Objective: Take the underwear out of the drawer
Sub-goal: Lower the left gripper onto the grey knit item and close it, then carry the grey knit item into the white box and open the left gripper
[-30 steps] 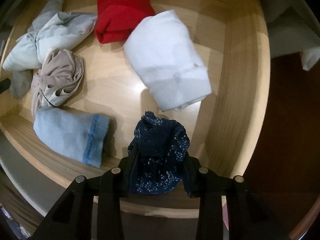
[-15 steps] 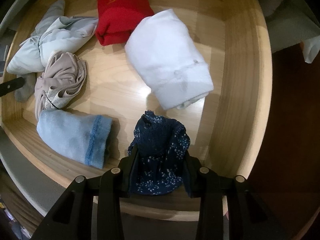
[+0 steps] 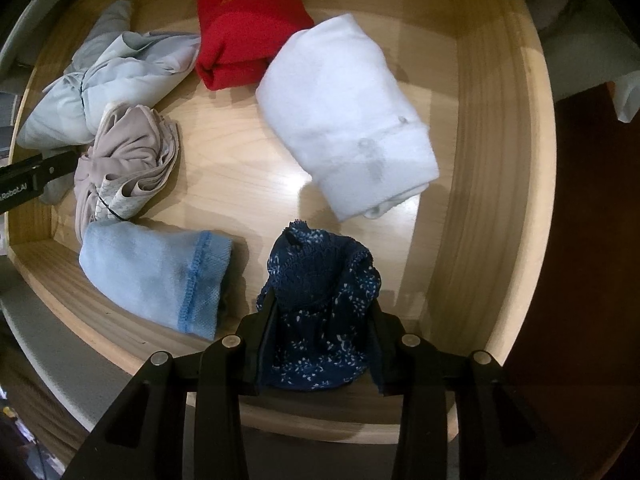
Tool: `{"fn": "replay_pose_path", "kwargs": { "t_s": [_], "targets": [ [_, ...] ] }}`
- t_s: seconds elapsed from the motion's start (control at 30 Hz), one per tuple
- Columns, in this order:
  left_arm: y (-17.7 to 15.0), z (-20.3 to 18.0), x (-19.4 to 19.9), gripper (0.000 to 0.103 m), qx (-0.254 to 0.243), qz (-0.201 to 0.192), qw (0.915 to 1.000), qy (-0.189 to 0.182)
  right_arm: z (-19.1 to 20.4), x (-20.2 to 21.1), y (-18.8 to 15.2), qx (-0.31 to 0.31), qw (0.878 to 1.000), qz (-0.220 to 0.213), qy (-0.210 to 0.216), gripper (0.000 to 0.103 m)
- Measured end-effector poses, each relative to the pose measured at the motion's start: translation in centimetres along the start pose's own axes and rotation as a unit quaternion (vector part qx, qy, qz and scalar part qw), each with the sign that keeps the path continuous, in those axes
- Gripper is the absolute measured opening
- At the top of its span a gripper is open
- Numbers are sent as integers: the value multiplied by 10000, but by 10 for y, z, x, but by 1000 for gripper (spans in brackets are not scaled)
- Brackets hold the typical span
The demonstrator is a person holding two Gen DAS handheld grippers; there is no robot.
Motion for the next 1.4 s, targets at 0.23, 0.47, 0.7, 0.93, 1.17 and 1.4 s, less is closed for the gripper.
{"fn": "replay_pose_path", "kwargs": {
  "t_s": [0.23,0.47,0.7,0.93,1.17,1.4],
  "targets": [
    [-3,20,4,35,63,-2,9998,-167,2,1,1,7,10000,4,-4,37],
    [-14,28,11,29,129,50,9988,-468,7,0,1,42,10000,-28,-4,37],
    [-25,25,31,28,53,-118,9988,-480,8,2,0,33,10000,-37,-8,37],
    [-36,25,62,28,-75,-401,9975,-585,8,3,-2,20,10000,-19,-34,37],
    [-39,24,117,28,-299,-804,9939,-699,9,2,-1,62,9999,-5,-80,37],
    [-39,31,175,28,-490,-1255,9874,-835,11,-1,-2,68,9999,-27,-101,37]
  ]
}}
Point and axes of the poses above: each gripper's, at about its wrist camera, not at the fingertips, and x roughly against the way its jaws point, z to its left, y to its top, the point moved 8 cm from there along -x, roughly the way its jaws point, and after that the axes turned 9 degrees about x, right-handed, at the moved point
